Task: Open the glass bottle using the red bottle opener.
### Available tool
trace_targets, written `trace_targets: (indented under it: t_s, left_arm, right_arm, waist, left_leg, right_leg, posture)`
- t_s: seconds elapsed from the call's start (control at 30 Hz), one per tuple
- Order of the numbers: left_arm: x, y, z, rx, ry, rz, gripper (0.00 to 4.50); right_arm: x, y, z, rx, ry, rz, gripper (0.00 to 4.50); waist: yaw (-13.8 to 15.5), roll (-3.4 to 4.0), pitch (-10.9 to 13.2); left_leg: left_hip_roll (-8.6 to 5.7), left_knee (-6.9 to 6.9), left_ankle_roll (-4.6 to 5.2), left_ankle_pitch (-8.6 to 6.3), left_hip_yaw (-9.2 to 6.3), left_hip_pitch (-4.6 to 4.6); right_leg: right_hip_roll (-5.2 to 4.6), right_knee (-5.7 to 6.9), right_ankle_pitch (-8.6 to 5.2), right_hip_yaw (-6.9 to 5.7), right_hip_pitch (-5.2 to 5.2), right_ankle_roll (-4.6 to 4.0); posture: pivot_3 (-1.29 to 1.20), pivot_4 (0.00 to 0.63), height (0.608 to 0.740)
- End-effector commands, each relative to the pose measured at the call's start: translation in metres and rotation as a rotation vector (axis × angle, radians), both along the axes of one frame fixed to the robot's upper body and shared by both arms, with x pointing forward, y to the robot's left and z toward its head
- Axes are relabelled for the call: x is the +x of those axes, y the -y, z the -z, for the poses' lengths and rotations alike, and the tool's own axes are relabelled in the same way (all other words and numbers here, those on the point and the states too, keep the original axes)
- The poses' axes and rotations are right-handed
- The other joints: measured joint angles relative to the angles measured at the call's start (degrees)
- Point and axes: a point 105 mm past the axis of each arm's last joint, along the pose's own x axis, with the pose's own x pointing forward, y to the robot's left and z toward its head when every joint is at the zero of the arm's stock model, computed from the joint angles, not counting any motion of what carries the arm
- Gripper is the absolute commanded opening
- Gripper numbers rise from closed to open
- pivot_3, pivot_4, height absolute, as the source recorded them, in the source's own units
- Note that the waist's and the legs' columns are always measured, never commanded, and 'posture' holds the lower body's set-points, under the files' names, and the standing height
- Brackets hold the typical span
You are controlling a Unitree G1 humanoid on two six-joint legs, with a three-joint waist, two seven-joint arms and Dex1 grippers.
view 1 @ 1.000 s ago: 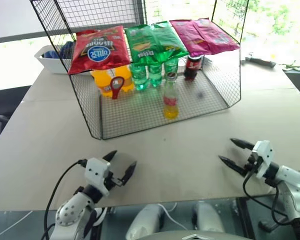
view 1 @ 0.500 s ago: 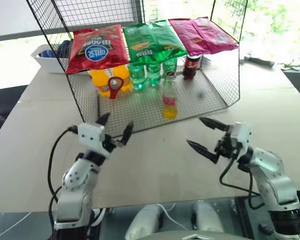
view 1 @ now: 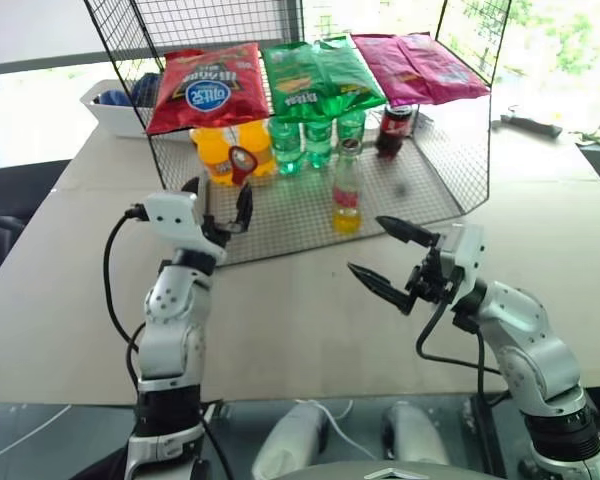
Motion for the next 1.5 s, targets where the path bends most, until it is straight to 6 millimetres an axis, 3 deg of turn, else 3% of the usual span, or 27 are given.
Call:
trace_targets:
  t_s: [0.03, 0.4, 0.77, 1.0, 1.1, 1.33, 1.37, 1.5]
  left_arm:
    - [0.009, 0.000, -0.014, 0.007, 0.047, -0.011, 4.50]
    - [0.017, 0.013, -0.017, -0.007, 0.055, 0.030, 4.50]
    - [0.032, -0.004, -0.034, -0.020, 0.108, -0.098, 4.50]
    - [0.041, -0.004, -0.030, -0.029, 0.085, -0.096, 4.50]
    - [0.046, -0.001, -0.024, -0.021, 0.060, -0.087, 3.70]
    - [0.049, 0.001, -0.013, -0.029, 0.014, -0.071, 0.31]
    - [0.048, 0.001, -0.013, -0.030, 0.014, -0.071, 0.01]
    - [0.044, 0.001, -0.016, -0.069, 0.039, -0.045, 0.01]
  right_arm:
    - [-0.005, -0.001, -0.015, 0.014, 0.060, -0.003, 4.36]
    - [-0.005, 0.000, -0.016, 0.013, 0.059, 0.029, 4.36]
    - [-0.005, -0.003, -0.015, 0.013, 0.054, 0.030, 4.36]
    - [-0.005, -0.002, -0.015, 0.015, 0.057, 0.037, 4.36]
    - [-0.004, -0.003, -0.015, 0.018, 0.058, 0.041, 4.50]
    - [-0.004, -0.003, -0.014, 0.023, 0.062, 0.046, 4.50]
    - [-0.004, -0.003, -0.013, 0.023, 0.062, 0.046, 4.50]
    - [-0.004, -0.004, -0.012, 0.023, 0.062, 0.047, 4.50]
  waist:
    - [0.0, 0.00, 0.0]
    - [-1.9, -0.04, 0.0]
    - [-1.7, -0.04, 0.0]
    - [-1.8, -0.04, 0.0]
    - [-1.8, -0.04, 0.0]
    - [-1.8, -0.05, 0.0]
    - [-1.8, -0.05, 0.0]
    - [-1.8, -0.05, 0.0]
  left_leg:
    - [0.03, 0.00, -0.04, 0.06, -0.04, 0.01]
    - [0.38, -0.11, -0.09, 0.17, -0.15, -0.14]
    - [0.38, -0.02, -0.02, 0.12, -0.06, -0.25]
    - [0.38, -0.03, -0.02, 0.12, -0.05, -0.27]
    - [0.38, -0.02, -0.02, 0.12, -0.05, -0.26]
    - [0.38, -0.01, -0.02, 0.12, -0.04, -0.26]
    - [0.38, -0.01, -0.02, 0.12, -0.04, -0.26]
    - [0.38, 0.00, -0.02, 0.12, -0.03, -0.26]
  right_leg:
    - [0.04, 0.03, 0.03, -0.04, 0.01, 0.00]
    - [0.34, -0.19, 0.23, -0.12, -0.08, -0.22]
    - [0.34, -0.22, 0.29, -0.11, -0.14, -0.24]
    - [0.35, -0.24, 0.29, -0.09, -0.16, -0.24]
    - [0.35, -0.23, 0.29, -0.09, -0.16, -0.24]
    - [0.35, -0.22, 0.29, -0.09, -0.17, -0.24]
    - [0.35, -0.22, 0.29, -0.09, -0.17, -0.24]
    - [0.35, -0.21, 0.29, -0.08, -0.16, -0.24]
  posture:
    - [0.00, 0.150, 0.740]
    - [0.00, 0.150, 0.740]
    - [0.00, 0.150, 0.740]
    - [0.00, 0.150, 0.740]
    - [0.00, 0.150, 0.740]
    - [0.00, 0.150, 0.740]
    - [0.00, 0.150, 0.740]
    - [0.00, 0.150, 0.740]
